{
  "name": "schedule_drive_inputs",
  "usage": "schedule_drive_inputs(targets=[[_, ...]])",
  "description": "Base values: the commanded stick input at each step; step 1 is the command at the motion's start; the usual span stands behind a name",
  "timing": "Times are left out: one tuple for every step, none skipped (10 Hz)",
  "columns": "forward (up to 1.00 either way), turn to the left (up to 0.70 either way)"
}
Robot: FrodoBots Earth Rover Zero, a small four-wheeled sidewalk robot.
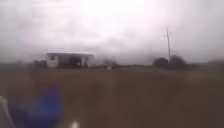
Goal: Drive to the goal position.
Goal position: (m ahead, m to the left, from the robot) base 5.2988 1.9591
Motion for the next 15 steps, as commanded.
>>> schedule_drive_inputs(targets=[[0.7,0.0],[0.7,0.0],[0.7,0.0],[0.7,0.0],[0.7,0.0],[0.7,0.0],[0.7,0.0],[0.7,0.0],[0.7,0.0],[0.7,0.0],[0.7,0.0],[0.7,0.0],[0.7,0.0],[0.7,0.0],[0.7,0.0]])
